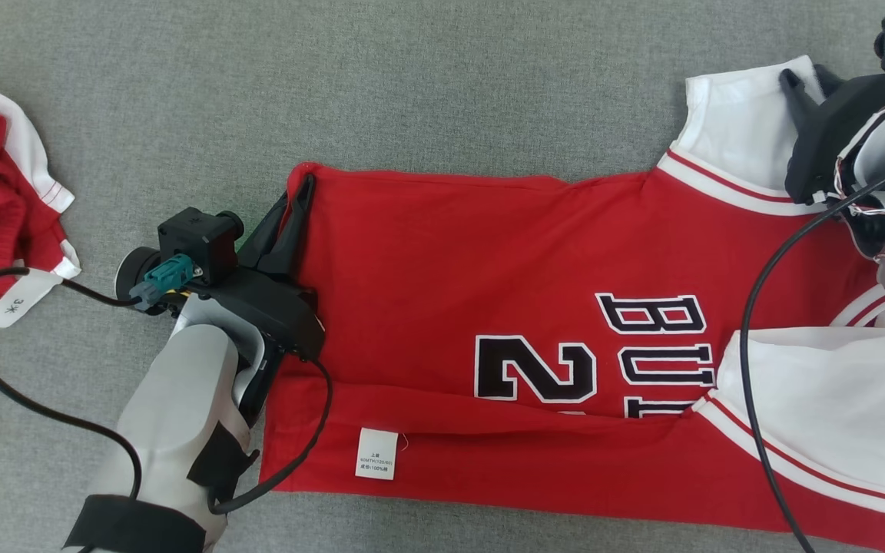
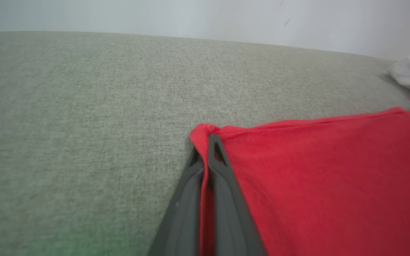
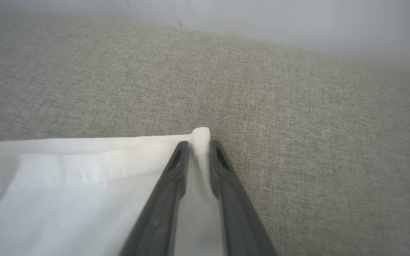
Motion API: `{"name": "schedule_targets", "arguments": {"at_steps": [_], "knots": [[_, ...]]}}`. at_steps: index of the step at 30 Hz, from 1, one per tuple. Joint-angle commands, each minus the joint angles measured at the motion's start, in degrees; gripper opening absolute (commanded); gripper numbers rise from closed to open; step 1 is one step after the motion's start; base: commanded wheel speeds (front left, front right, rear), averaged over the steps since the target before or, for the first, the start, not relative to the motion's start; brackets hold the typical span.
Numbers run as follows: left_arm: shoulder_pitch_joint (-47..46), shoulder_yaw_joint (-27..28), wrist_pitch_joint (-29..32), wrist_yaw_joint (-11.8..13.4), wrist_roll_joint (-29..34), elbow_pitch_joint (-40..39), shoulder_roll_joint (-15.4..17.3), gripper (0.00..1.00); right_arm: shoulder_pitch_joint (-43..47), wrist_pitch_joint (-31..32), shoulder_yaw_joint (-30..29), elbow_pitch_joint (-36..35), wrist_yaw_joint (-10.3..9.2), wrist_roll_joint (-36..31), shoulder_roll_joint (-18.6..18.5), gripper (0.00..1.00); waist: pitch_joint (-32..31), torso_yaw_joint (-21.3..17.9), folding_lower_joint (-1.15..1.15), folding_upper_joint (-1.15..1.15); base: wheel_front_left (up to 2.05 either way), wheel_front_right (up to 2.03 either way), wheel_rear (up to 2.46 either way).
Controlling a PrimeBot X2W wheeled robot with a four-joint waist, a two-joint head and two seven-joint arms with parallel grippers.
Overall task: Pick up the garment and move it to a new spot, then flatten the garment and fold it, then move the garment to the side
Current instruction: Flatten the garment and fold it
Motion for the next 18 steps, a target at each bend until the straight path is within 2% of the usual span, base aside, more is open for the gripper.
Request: {"name": "schedule_targets", "arguments": {"at_steps": [1, 11, 18], "knots": [[0.9, -0.2, 0.4, 0.6, -0.4, 1.6, 0.3, 0.00, 0.3, -0.1, 0.6, 0.5, -0.08, 0.4, 0.2, 0.00, 0.0, 0.0, 0.01, 0.01, 0.00, 0.00, 0.00], [3.1, 1.5, 0.3, 0.8, 0.7, 1.5, 0.2, 0.00, 0.4, -8.6, 2.8, -1.2, -0.08, 2.8, 0.4, 0.00, -3.0, -1.6, 0.01, 0.01, 0.00, 0.00, 0.00], [5.8, 4.0, 0.2, 0.5, 1.5, 1.0, 0.9, 0.00, 4.7, -14.0, 5.3, -7.1, -0.08, 7.1, -1.5, 0.00, -6.7, -3.7, 0.01, 0.01, 0.00, 0.00, 0.00]]}}
